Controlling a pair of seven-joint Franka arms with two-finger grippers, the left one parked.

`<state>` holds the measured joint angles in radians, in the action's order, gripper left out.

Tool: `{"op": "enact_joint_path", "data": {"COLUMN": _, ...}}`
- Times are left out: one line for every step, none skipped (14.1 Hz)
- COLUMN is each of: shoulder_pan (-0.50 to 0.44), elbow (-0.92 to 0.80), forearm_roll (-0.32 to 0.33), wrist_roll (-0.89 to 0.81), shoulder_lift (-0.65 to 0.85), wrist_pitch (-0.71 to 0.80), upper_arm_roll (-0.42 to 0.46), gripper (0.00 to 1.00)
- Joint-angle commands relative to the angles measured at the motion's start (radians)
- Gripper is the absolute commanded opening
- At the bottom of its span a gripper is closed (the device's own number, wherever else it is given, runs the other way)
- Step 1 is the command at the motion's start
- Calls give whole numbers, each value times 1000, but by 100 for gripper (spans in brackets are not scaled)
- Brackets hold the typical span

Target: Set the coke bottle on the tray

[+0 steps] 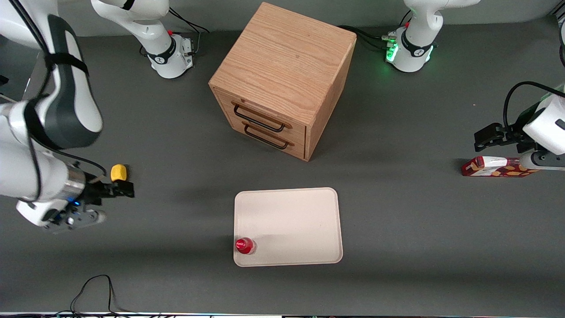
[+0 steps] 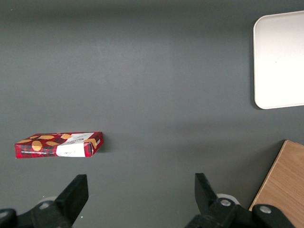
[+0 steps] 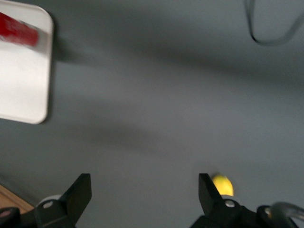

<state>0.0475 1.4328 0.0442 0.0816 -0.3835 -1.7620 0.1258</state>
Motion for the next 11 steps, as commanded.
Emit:
{"op": "enact_joint_path", "data": {"shoulder_pan": -6, "elbow": 210, "forearm_roll": -72, "wrist_roll": -19, "shoulder_lift": 173, "wrist_pitch": -24, "upper_arm_roll": -73, "gripper": 100}}
{"op": "enact_joint_path", "data": {"shoulder_pan": -6, "elbow": 245, "forearm_roll": -90, "wrist_roll": -23, "shoulder_lift": 214, "wrist_pitch": -27, "upper_arm_roll": -102, "gripper": 100}}
{"op": "enact_joint_path", "data": {"shoulder_pan": -6, "elbow": 268, "forearm_roll": -113, "wrist_roll": -23, "shoulder_lift": 247, "wrist_pitch": -27, "upper_arm_roll": -129, "gripper": 100}}
{"op": "enact_joint_path", "data": {"shoulder_pan": -6, "elbow": 265, "forearm_roll": -119, "wrist_roll": -23, "shoulder_lift": 259, "wrist_pitch": -15, "upper_arm_roll": -152, "gripper": 100}}
{"op": "enact_joint_path", "data": {"shoulder_pan": -6, "elbow": 256, "forearm_roll": -119, "wrist_roll": -10, "shoulder_lift": 262, "wrist_pitch": -4, "upper_arm_roll": -178, "gripper": 100}}
{"op": "enact_joint_path", "data": {"shoulder_pan": -6, "elbow": 242, "forearm_roll": -121, "wrist_roll": -9, "shoulder_lift": 261, "wrist_pitch": -5, "upper_arm_roll": -193, "gripper": 100}}
{"op": "enact_joint_path", "data": {"shoulder_pan": -8, "elbow": 233, "forearm_roll": -119, "wrist_roll": -9, "shoulder_lift": 261, "wrist_pitch": -5, "upper_arm_roll": -195, "gripper": 100}}
{"op": "enact_joint_path", "data": {"shoulder_pan": -9, "elbow": 232, "forearm_roll": -119, "wrist_roll": -11, "shoulder_lift": 262, "wrist_pitch": -4, "upper_arm_roll": -195, "gripper": 100}}
{"op": "enact_joint_path", "data": {"shoulder_pan": -11, "elbow": 228, "forearm_roll": -119, "wrist_roll": -22, "shoulder_lift": 265, "wrist_pitch": -2, "upper_arm_roll": -195, "gripper": 100}}
{"op": "enact_joint_path", "data": {"shoulder_pan": -11, "elbow": 227, "forearm_roll": -118, "wrist_roll": -23, "shoulder_lift": 270, "wrist_pitch": -1, "upper_arm_roll": -196, "gripper": 100}}
{"op": "enact_joint_path", "data": {"shoulder_pan": -8, "elbow": 224, "forearm_roll": -115, "wrist_roll": -25, "shoulder_lift": 273, "wrist_pitch": -1, "upper_arm_roll": -198, "gripper": 100}}
